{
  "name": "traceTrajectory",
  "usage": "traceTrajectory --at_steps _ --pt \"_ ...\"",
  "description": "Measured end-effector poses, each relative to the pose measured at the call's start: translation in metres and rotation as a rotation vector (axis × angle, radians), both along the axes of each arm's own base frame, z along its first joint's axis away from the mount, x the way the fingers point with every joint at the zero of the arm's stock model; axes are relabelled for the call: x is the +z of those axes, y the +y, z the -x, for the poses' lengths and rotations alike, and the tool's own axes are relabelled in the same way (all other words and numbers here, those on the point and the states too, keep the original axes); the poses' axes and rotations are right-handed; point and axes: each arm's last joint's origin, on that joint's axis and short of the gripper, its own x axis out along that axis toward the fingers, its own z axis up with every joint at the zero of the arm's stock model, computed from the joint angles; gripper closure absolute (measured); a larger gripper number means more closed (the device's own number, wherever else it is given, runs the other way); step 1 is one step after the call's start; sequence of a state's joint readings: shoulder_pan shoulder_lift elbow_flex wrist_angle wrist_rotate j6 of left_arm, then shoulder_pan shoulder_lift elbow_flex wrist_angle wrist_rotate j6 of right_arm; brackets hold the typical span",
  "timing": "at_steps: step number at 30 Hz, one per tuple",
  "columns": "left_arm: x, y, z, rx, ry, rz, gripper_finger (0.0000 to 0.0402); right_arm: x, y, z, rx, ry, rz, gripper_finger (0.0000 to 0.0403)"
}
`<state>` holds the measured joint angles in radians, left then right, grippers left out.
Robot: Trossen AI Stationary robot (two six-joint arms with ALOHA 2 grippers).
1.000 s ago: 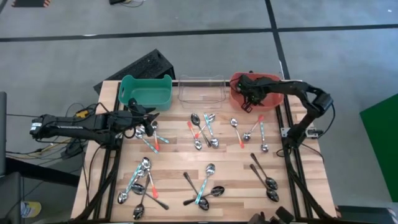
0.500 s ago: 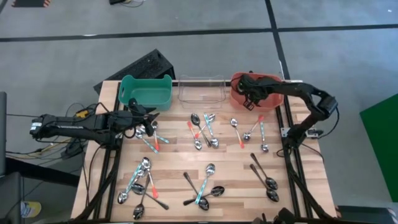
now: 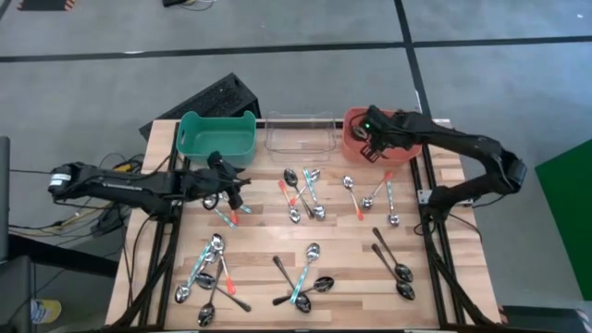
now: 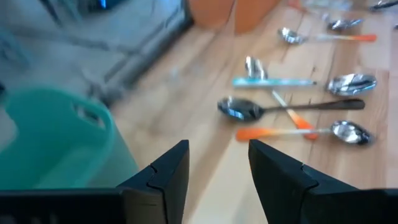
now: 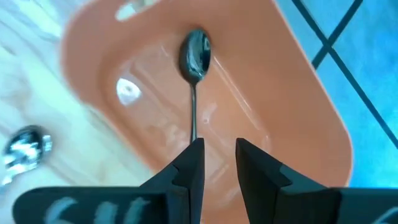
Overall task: Sort silverware by color (type)
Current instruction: Put the orange spoon into the green bin
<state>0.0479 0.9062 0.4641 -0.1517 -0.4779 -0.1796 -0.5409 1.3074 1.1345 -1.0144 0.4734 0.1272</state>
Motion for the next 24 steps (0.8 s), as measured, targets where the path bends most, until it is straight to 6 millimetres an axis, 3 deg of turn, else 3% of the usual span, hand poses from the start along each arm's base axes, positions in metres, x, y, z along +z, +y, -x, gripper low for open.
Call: traceTrajectory --at_steps 6,11,24 --pt "-0.018 -0.003 -0.005 0.160 -0.068 0.413 0.0242 0.020 0.023 0.007 0.014 -0.103 0.026 0.0289" --pt "-0.034 -0.010 -0.002 0.269 0.003 0.730 0.0251 0.026 0.033 0.008 0.043 -0.138 0.036 0.0289" --pt "-0.048 -0.014 0.010 0.493 0.131 0.897 0.0255 0.026 0.038 0.006 0.067 -0.138 0.033 0.0289"
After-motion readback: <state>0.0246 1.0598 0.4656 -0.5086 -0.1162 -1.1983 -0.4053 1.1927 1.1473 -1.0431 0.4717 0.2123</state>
